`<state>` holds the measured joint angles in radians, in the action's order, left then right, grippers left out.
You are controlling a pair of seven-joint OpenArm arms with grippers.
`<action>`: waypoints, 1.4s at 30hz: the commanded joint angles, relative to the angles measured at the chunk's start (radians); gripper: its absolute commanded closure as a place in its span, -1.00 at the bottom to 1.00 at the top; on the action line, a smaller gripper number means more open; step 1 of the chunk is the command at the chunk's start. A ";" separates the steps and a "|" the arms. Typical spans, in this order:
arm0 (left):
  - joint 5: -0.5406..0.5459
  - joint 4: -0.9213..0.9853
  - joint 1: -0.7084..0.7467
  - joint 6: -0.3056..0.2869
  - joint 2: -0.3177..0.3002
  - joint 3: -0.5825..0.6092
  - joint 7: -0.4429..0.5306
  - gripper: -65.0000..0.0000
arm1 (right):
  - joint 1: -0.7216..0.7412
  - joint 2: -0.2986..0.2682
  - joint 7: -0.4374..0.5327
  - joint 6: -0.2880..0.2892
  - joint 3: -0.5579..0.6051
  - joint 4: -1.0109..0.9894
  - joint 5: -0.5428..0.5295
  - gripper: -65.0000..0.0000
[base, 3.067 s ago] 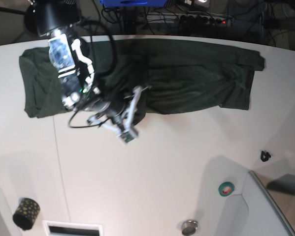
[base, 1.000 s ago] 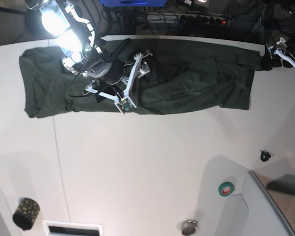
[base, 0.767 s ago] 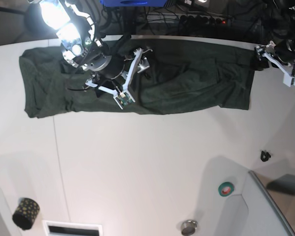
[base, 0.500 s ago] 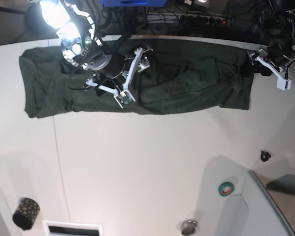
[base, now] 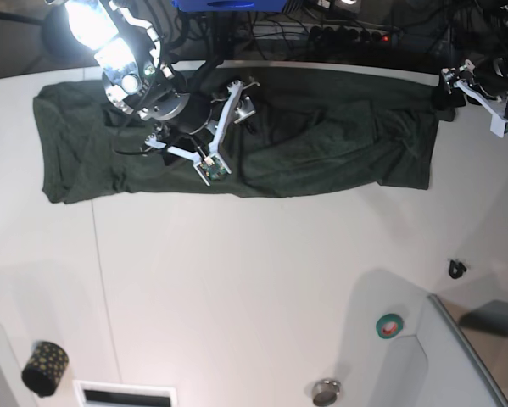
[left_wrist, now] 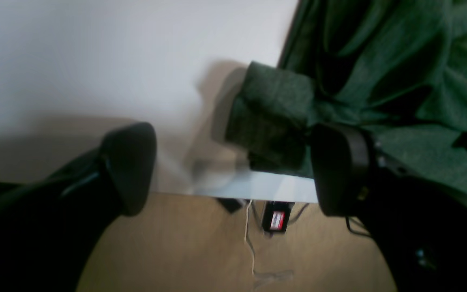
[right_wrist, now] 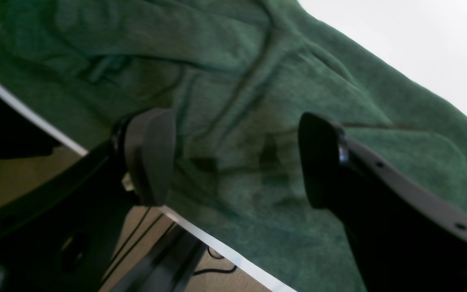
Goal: Layout the t-shirt on the table in an organized manner, then fold the t-shirt properly
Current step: 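Grasp the shirt end with the left gripper and fold it toward the right gripper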
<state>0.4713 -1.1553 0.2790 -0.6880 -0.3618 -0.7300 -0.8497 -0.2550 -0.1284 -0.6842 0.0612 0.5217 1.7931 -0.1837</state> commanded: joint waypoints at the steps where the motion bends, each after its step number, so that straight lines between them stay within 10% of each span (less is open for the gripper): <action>1: 0.020 -0.022 -0.004 -0.010 -0.009 -0.001 -0.018 -0.77 | 0.009 0.003 0.019 0.004 0.001 0.015 -0.007 -0.33; 15: 0.369 -0.210 0.055 -0.010 -0.029 -0.041 -0.128 -0.77 | 0.009 0.000 0.019 0.004 0.001 -0.048 -0.007 -0.33; 42: 0.203 0.077 -0.091 -0.010 -0.009 0.115 -0.013 -0.76 | 0.024 0.005 0.021 0.004 -0.004 -0.068 -0.007 -0.33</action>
<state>0.6895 -1.0752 0.1879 -0.7078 -0.3557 -0.6140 -0.8436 -0.2363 -0.1265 -0.6807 0.0631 0.5198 1.7069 -0.1837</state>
